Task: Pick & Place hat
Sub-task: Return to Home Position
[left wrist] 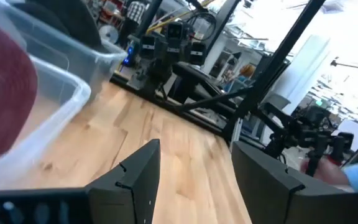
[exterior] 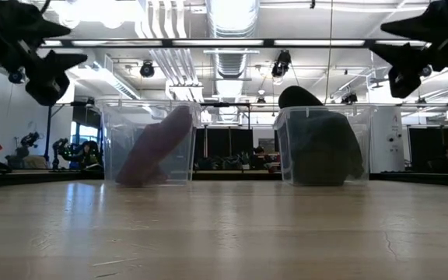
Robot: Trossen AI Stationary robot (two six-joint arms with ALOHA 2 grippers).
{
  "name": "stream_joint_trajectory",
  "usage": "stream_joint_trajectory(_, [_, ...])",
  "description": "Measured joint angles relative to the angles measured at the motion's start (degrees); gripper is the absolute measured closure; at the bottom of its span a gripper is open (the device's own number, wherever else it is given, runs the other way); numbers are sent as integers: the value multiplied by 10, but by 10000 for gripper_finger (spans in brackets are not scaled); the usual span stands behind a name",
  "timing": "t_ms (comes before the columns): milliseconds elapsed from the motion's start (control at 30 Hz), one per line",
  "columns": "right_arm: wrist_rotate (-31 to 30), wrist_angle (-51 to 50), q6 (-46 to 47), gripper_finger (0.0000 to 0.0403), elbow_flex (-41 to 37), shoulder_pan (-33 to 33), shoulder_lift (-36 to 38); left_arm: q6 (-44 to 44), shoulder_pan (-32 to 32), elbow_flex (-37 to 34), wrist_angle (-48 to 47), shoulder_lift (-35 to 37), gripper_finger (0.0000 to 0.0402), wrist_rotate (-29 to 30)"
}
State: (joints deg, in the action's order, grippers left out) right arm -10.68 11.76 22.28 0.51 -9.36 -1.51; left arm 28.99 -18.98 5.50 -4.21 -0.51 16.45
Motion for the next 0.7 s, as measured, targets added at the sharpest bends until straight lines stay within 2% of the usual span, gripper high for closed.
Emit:
stream_joint_trajectory(167, [0, -20, 0, 248, 0, 0, -19, 4, 0, -30, 18, -7, 209, -3])
stream_joint_trajectory(700, [1, -30, 2, 248, 0, 0, -46, 2, 0, -36, 36, -22, 209, -5])
